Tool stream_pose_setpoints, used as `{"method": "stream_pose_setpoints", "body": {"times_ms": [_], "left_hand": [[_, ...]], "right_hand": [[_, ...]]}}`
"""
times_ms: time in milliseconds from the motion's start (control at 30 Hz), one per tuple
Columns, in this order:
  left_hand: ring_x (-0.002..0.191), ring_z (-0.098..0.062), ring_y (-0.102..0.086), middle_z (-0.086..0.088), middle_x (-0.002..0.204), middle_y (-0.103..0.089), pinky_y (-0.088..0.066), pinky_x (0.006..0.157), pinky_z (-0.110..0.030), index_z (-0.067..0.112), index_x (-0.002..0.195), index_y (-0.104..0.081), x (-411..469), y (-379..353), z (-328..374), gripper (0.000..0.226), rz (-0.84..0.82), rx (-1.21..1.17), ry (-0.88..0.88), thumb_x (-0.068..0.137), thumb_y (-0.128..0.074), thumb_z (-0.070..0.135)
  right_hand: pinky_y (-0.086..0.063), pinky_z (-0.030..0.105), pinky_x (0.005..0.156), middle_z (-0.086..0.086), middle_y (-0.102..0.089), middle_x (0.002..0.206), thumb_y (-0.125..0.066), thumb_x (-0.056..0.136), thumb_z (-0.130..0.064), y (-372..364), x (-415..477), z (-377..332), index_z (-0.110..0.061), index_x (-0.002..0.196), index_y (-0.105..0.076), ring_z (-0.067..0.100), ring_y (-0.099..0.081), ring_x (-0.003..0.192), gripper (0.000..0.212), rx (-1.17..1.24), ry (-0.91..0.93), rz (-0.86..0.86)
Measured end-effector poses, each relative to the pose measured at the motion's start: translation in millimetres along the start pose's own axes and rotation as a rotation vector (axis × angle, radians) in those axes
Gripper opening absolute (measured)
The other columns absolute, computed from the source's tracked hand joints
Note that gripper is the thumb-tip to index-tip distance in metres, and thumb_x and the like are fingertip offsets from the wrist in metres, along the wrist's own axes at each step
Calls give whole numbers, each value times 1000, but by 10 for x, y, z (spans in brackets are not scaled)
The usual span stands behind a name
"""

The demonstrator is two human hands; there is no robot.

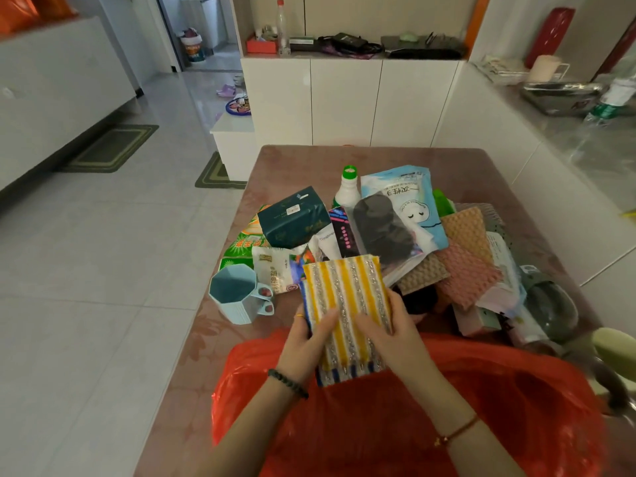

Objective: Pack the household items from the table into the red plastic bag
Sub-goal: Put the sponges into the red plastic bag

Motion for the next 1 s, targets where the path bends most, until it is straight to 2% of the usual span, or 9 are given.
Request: {"method": "stream_pose_setpoints", "body": {"times_ms": [100, 133, 200, 267, 333, 467, 600, 867, 1000], "left_hand": [[74, 1, -65, -29, 129, -51, -50, 67, -7, 17, 112, -50, -118, 187, -54, 31, 8, 263, -80, 95, -32, 37], [88, 3, -64, -17, 131, -54, -47, 77, -5, 25, 112, -49, -158, 302, -63, 36, 11, 347, -143, 89, -34, 47], [124, -4, -45, 11, 135, -45, -33, 104, -16, 37, 127, -37, -224, 577, -125, 59, -33, 813, -265, 73, -37, 63], [138, -15, -26, 11, 147, -30, -19, 116, -35, 37, 141, -18, -204, 875, -278, 80, -46, 1414, -223, 71, -45, 64], [140, -19, -22, 6, 150, -26, -14, 118, -42, 33, 144, -12, -166, 1031, -374, 78, -84, 1628, -40, 78, -49, 53], [120, -23, -52, -2, 130, -56, -43, 99, -36, 26, 130, -42, -104, 1111, -382, 43, 38, 1350, 99, 88, -46, 30], [111, -27, -58, -8, 119, -64, -47, 92, -34, 17, 124, -49, -75, 1021, -269, 37, 111, 1085, 10, 87, -50, 18], [98, -14, -58, 1, 119, -59, -50, 90, -31, 31, 121, -38, -100, 1044, -150, 39, -22, 1035, 48, 86, -53, 29], [127, -10, -36, 7, 140, -37, -37, 106, -29, 36, 137, -24, -96, 873, 140, 69, -165, 1202, -249, 78, -59, 44]], "right_hand": [[-56, 30, 81, -2, -67, 112, -66, 81, -16, 143, -160, 57, -26, 118, -52, 13, -67, 98, 41, 96, -180, -94], [-56, 31, 80, -2, -68, 111, -65, 81, -15, 204, -228, 83, -26, 114, -55, 14, -68, 97, 36, 116, -220, -107], [-55, 28, 72, -2, -70, 105, -63, 83, -15, 316, -385, 191, -26, 108, -58, 15, -70, 90, 28, 146, -337, -168], [-54, 23, 67, -3, -74, 100, -67, 79, -15, 337, -541, 305, -24, 107, -61, 16, -71, 88, 30, 141, -477, -349], [-53, 23, 74, -2, -74, 102, -76, 69, -21, 246, -624, 453, -23, 109, -63, 15, -70, 94, 42, 34, -572, -495], [-55, 24, 73, 7, -72, 105, -64, 81, -13, -141, -513, 785, -10, 114, -62, 19, -70, 93, 33, -34, -660, -368], [-56, 32, 80, 10, -71, 104, -58, 86, -9, -577, -309, 946, -13, 107, -59, 22, -69, 94, 22, 147, -617, -186], [-44, 2, 64, -14, -63, 104, -63, 85, -30, -858, -373, 774, -22, 115, -55, -4, -56, 83, 33, -252, -339, -195], [-49, 19, 62, 9, -70, 90, -62, 86, -22, -244, -295, 298, -19, 91, -67, 10, -61, 71, 8, -337, -226, -109]]}}
Point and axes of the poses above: each hand's wrist, its own x-axis towards the middle knuckle, its own y-axis out of the back of the hand, z = x × y, the point moved 2 cm from there along x, towards the middle knuckle
